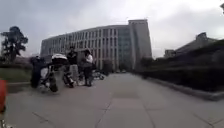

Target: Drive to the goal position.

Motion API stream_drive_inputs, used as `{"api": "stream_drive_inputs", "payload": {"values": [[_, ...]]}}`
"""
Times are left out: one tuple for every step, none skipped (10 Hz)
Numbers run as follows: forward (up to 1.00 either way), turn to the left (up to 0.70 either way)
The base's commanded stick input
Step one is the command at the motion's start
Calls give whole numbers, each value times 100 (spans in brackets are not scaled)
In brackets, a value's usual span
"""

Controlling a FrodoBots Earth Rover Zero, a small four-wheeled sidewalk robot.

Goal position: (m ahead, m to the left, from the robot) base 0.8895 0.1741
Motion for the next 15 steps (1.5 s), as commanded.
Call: {"api": "stream_drive_inputs", "payload": {"values": [[70, 0], [70, 0], [70, 0], [70, 0], [70, 0], [70, 0], [70, 0], [70, 0], [70, 0], [70, 0], [70, 0], [70, 0], [70, 0], [70, 0], [70, 0]]}}
